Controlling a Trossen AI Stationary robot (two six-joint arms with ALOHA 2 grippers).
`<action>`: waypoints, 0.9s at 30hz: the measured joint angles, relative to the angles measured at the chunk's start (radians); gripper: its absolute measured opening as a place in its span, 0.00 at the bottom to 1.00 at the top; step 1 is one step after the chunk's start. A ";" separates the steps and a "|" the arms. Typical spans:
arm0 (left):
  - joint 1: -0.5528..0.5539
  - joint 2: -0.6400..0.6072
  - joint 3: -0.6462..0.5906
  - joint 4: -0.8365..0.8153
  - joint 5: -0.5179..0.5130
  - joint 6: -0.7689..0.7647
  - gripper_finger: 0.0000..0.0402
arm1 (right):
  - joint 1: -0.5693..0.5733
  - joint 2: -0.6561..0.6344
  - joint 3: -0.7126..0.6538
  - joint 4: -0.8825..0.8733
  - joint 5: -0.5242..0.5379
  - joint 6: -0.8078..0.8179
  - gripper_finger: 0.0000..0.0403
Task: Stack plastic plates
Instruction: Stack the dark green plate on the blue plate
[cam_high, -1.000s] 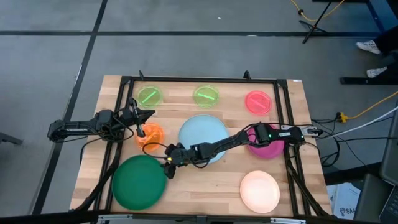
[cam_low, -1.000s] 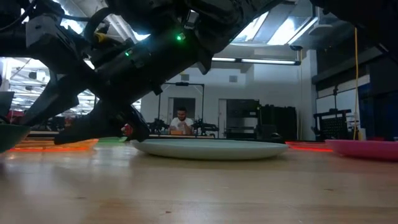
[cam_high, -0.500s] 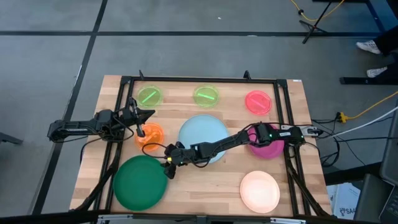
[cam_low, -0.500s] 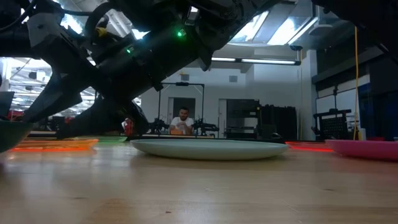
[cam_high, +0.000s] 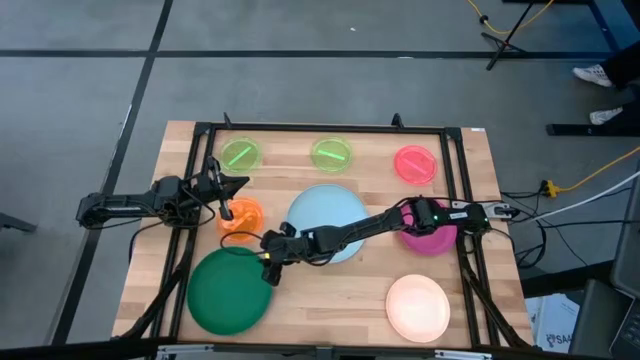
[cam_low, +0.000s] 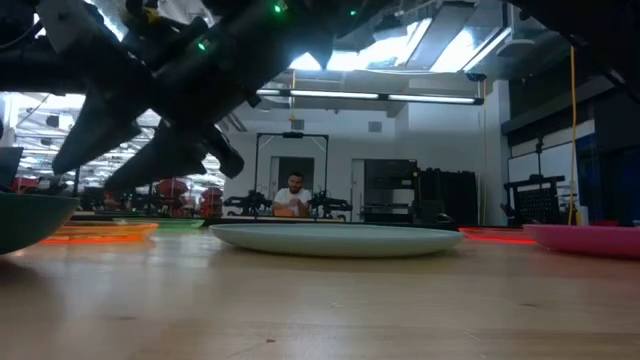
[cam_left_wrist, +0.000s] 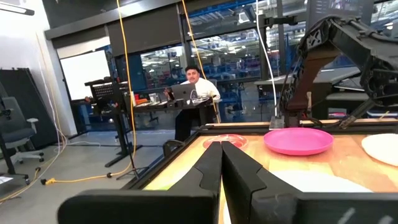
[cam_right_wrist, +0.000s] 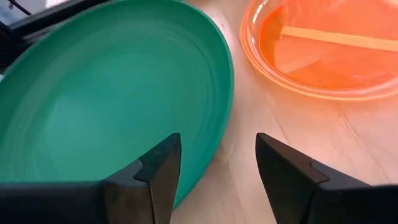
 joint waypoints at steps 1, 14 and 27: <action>0.000 0.000 0.000 0.000 0.000 0.000 0.01 | 0.000 0.000 0.000 0.002 0.000 0.000 0.50; 0.000 0.000 0.000 0.000 0.000 0.000 0.01 | 0.003 0.032 0.000 0.025 -0.054 0.066 0.50; 0.000 0.000 0.000 0.000 0.000 0.000 0.01 | 0.002 0.037 0.001 0.020 -0.054 0.085 0.49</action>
